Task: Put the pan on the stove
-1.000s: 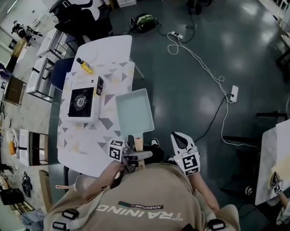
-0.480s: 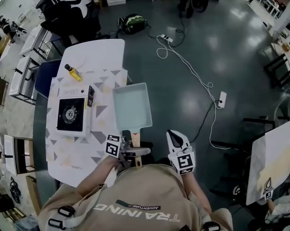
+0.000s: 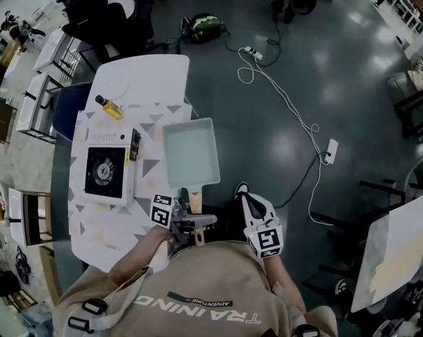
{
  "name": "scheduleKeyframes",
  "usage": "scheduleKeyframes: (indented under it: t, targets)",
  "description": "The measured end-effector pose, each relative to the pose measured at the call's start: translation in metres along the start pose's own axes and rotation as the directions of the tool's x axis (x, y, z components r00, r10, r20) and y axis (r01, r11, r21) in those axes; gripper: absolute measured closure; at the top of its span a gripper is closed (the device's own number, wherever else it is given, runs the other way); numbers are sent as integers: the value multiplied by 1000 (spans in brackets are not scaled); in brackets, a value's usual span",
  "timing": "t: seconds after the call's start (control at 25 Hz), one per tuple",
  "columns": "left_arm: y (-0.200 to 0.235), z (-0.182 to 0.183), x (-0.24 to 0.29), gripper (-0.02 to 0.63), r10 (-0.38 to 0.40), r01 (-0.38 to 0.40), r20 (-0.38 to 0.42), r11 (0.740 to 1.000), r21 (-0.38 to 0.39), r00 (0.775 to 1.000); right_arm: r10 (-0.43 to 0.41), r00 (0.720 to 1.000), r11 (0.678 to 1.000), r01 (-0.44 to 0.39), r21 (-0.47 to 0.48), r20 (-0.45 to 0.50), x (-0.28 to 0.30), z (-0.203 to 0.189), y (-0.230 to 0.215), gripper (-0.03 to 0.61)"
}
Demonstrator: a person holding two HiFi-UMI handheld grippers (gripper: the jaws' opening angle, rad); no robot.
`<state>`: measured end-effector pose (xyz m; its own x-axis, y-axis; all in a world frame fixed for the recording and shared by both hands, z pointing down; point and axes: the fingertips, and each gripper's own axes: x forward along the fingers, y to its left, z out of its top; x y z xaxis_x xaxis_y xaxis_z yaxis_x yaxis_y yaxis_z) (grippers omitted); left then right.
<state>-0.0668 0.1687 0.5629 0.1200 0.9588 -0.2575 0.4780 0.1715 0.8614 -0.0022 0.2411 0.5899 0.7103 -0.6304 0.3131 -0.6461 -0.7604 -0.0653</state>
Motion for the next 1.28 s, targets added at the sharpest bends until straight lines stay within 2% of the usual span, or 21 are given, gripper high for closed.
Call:
scheduleKeyframes:
  t: [0.28, 0.44, 0.64, 0.92, 1.28]
  targets:
    - [30, 55, 10, 480, 46, -46, 72, 999, -1, 996, 121, 992, 992, -119, -43, 41, 63, 26, -46, 580]
    - [46, 86, 15, 480, 66, -68, 110, 998, 13, 992, 173, 982, 983, -167, -81, 75, 93, 56, -79, 580]
    - [63, 116, 18, 480, 103, -108, 157, 994, 22, 982, 234, 968, 969, -225, -105, 87, 124, 70, -106, 580]
    - [68, 149, 27, 480, 121, -132, 280, 991, 19, 952, 355, 934, 932, -350, -96, 36, 153, 69, -114, 580]
    - [80, 180, -5, 479, 161, -184, 343, 982, 36, 925, 467, 884, 875, -461, -149, 2, 215, 83, -95, 580]
